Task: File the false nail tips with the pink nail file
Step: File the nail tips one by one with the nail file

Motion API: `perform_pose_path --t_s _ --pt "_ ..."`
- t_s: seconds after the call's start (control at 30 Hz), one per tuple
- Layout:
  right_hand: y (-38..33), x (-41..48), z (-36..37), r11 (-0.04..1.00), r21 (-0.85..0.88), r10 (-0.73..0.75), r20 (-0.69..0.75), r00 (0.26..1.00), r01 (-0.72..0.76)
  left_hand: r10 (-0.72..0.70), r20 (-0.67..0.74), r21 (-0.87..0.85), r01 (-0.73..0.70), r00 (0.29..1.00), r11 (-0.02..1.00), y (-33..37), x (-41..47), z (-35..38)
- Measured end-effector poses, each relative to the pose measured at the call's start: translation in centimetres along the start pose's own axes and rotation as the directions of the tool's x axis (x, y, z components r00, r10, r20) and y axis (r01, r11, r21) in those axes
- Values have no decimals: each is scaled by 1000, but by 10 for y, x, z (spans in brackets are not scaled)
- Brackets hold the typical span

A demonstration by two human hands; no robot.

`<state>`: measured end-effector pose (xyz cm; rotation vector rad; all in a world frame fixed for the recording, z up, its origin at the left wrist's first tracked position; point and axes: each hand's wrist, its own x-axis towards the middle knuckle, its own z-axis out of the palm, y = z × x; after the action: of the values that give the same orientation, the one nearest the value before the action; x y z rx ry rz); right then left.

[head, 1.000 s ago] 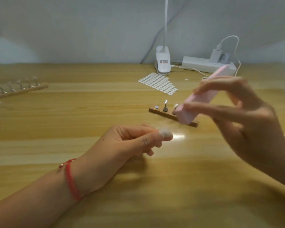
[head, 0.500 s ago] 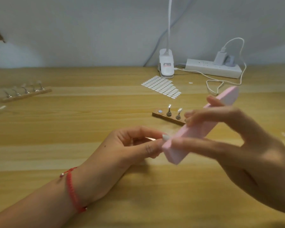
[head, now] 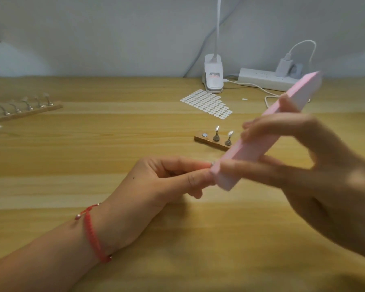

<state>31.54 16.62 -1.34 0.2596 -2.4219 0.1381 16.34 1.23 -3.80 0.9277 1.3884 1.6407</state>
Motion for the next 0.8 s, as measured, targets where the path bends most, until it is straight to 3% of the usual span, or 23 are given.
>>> perform_pose_path --t_s 0.1,0.27,0.33,0.5,0.6,0.73,0.8 --pt "-5 -5 6 997 44 -72 75 995 68 -21 5 -3 21 1000 1000 1 0 0" --pt "-1 -3 2 997 72 34 41 999 -37 -5 -7 26 5 1000 1000 0 0 1" --pt "-9 -6 7 995 96 -44 84 996 36 -3 7 16 2 1000 1000 1 -1 2" --pt "4 -1 5 999 37 -11 73 997 9 5 -19 51 -4 1000 999 1 -1 2" --pt "-2 -7 10 994 60 -100 110 989 94 27 34 24 -28 999 999 4 -3 5" --pt "10 -3 2 999 22 -38 93 995 36 47 35 60 -49 998 997 2 -3 5" --pt "7 -2 7 989 -57 -123 195 973 137 64 82 32 -66 995 997 3 -3 6"
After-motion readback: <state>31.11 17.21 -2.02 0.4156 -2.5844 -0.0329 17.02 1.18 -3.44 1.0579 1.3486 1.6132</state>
